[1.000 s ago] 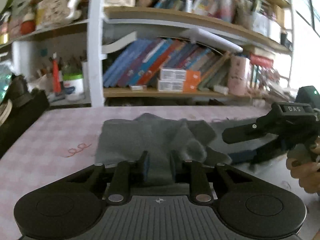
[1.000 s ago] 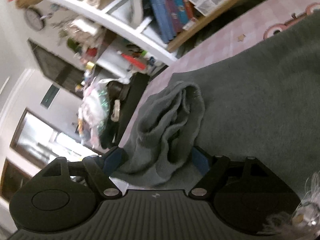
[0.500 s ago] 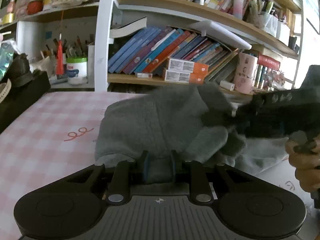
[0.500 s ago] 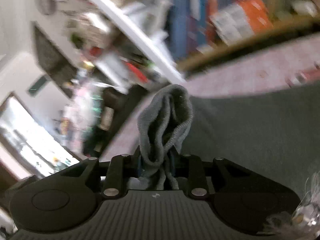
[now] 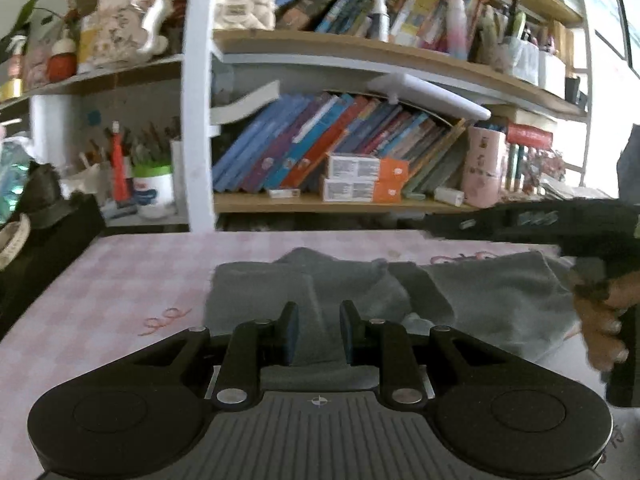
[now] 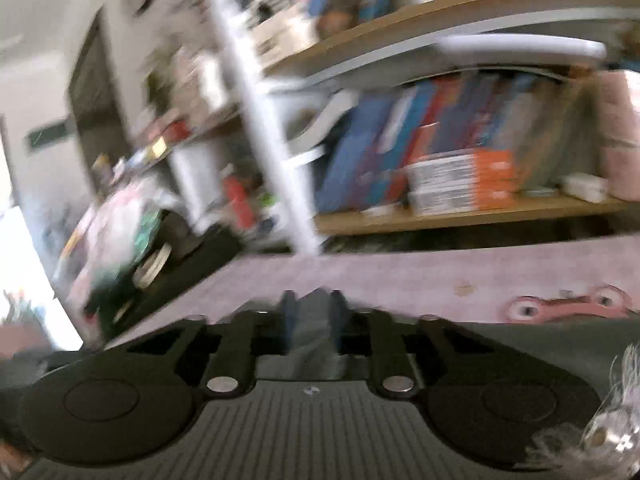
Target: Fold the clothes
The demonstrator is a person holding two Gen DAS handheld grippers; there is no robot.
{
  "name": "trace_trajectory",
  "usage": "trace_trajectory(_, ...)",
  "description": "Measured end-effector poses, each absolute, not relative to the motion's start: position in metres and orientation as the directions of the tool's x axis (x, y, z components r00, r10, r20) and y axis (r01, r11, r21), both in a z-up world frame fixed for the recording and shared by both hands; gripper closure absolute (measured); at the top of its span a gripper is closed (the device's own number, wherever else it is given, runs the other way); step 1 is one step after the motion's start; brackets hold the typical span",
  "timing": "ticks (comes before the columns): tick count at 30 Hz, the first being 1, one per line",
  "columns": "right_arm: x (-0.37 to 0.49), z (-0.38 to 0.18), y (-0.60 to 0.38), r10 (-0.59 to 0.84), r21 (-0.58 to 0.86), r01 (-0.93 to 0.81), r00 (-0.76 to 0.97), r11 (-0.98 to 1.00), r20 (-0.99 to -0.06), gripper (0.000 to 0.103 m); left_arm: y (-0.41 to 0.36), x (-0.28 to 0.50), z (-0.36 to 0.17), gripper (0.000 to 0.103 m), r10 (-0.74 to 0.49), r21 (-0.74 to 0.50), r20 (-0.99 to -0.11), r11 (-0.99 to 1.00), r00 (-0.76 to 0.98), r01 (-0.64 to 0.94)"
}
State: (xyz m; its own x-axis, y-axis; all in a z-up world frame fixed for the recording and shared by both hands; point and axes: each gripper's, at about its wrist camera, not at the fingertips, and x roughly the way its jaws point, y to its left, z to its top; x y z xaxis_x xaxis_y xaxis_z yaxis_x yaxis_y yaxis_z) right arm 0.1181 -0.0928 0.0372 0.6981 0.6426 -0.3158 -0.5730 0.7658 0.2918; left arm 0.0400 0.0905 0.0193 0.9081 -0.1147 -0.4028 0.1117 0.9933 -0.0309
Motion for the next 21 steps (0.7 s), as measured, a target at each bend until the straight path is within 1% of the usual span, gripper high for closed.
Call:
trace_trajectory(2, 0.126, 0.024, -0.075, 0.624, 0.255, -0.572, 0.675, 0.780, -0.393, 0.098, 0.087, 0.044, 0.015, 0.081, -0.114, -0.022, -0.417, 0.993, 0.902, 0.115)
trace_trajectory(4, 0.137, 0.006, -0.069, 0.599, 0.256, -0.550, 0.644, 0.795, -0.476, 0.098, 0.090, 0.045, 0.010, 0.081, -0.105, -0.025, -0.439, 0.994, 0.892, 0.105)
trace_trajectory(6, 0.142, -0.004, -0.083, 0.620, 0.322, -0.532, 0.621, 0.783, -0.480, 0.101, 0.094, 0.045, 0.005, 0.080, -0.096, -0.028, -0.461, 0.995, 0.882, 0.094)
trace_trajectory(8, 0.144, -0.004, -0.099, 0.629, 0.383, -0.499, 0.611, 0.778, -0.481, 0.101, 0.101, 0.041, 0.005, 0.080, -0.097, -0.054, -0.458, 0.995, 0.884, 0.081)
trace_trajectory(10, 0.145, -0.006, -0.109, 0.620, 0.394, -0.479, 0.610, 0.785, -0.493, 0.101, 0.108, 0.036, 0.009, 0.078, -0.097, -0.080, -0.441, 0.994, 0.892, 0.069)
trace_trajectory(11, 0.146, -0.009, -0.112, 0.614, 0.390, -0.474, 0.604, 0.790, -0.508, 0.098, 0.112, 0.035, 0.011, 0.069, -0.093, -0.089, -0.432, 0.994, 0.897, 0.061)
trace_trajectory(12, 0.145, -0.011, -0.117, 0.615, 0.393, -0.473, 0.592, 0.788, -0.521, 0.098, 0.115, 0.033, 0.013, 0.063, -0.090, -0.098, -0.424, 0.994, 0.901, 0.053)
trace_trajectory(14, 0.141, -0.014, -0.125, 0.628, 0.412, -0.475, 0.569, 0.778, -0.530, 0.098, 0.123, 0.033, 0.016, 0.033, -0.066, -0.119, -0.413, 0.993, 0.908, 0.017)
trace_trajectory(15, 0.139, -0.013, -0.130, 0.629, 0.418, -0.469, 0.573, 0.778, -0.526, 0.098, 0.127, 0.033, 0.017, 0.030, -0.051, -0.133, -0.410, 0.991, 0.911, -0.004)
trace_trajectory(17, 0.134, -0.009, -0.139, 0.628, 0.423, -0.464, 0.585, 0.778, -0.513, 0.097, 0.137, 0.034, 0.018, 0.030, -0.063, -0.182, -0.408, 0.983, 0.911, -0.013)
trace_trajectory(21, 0.122, -0.004, -0.161, 0.622, 0.427, -0.454, 0.607, 0.782, -0.494, 0.096, 0.158, 0.051, 0.009, 0.030, -0.096, -0.304, -0.435, 0.952, 0.895, -0.046)
